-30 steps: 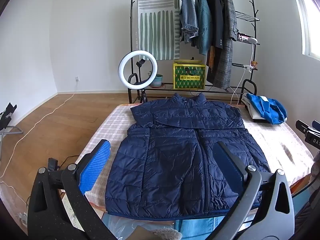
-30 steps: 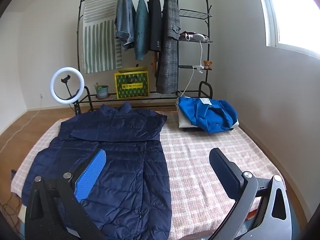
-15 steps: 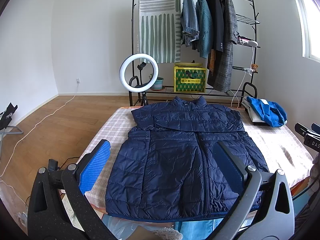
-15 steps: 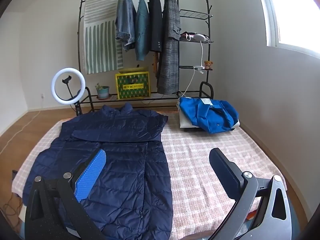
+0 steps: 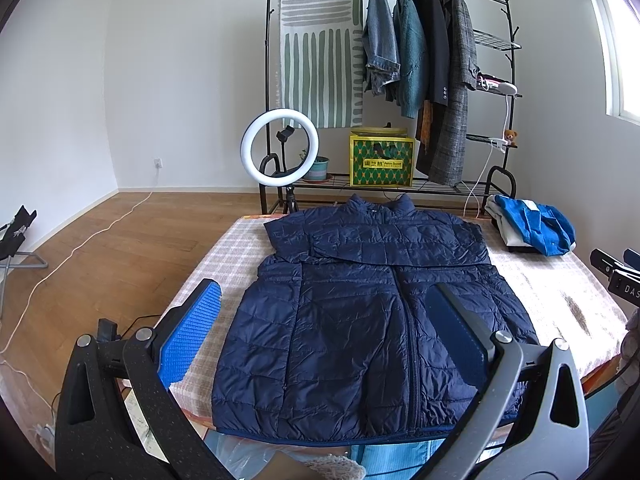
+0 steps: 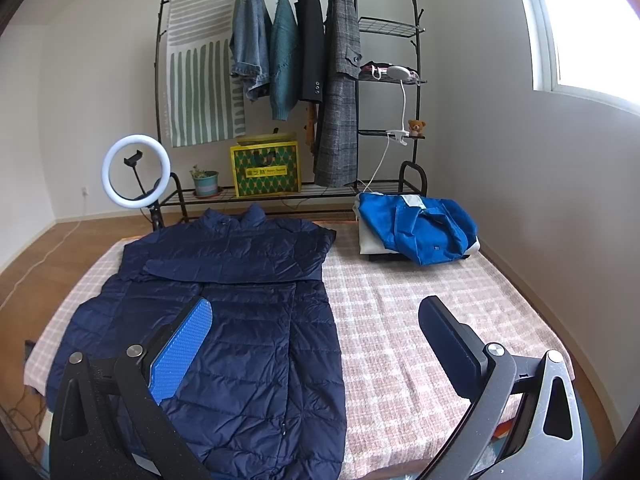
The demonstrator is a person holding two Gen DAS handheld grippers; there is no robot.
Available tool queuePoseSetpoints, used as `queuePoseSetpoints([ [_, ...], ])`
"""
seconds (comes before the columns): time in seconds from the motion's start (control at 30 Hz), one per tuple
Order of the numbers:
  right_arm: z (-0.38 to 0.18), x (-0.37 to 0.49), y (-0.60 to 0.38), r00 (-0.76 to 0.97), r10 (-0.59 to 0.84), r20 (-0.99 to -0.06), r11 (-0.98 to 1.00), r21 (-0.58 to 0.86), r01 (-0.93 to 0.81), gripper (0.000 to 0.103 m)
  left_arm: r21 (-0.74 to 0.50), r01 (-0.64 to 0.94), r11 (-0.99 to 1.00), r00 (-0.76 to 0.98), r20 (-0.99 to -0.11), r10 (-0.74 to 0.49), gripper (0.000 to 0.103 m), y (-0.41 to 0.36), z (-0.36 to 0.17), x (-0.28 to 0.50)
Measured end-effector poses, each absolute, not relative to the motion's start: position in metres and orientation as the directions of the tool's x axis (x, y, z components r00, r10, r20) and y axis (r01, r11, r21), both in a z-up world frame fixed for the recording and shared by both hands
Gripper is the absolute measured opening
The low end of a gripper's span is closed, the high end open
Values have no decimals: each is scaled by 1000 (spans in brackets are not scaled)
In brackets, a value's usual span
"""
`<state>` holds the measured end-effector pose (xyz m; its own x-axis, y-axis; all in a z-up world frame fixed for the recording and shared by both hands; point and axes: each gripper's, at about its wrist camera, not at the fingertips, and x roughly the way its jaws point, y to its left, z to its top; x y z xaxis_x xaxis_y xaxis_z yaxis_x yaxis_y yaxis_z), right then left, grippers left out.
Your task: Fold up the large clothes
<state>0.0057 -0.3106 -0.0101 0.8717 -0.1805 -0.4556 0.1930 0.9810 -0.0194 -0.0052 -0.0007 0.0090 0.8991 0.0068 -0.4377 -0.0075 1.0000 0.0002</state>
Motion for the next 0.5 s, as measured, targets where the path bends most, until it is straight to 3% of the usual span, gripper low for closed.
queuePoseSetpoints([
  [0.5, -14, 6, -311, 869, -181, -460, 981, -18, 195, 103, 2, -9, 1000, 900, -437, 9, 103, -2, 11, -5],
])
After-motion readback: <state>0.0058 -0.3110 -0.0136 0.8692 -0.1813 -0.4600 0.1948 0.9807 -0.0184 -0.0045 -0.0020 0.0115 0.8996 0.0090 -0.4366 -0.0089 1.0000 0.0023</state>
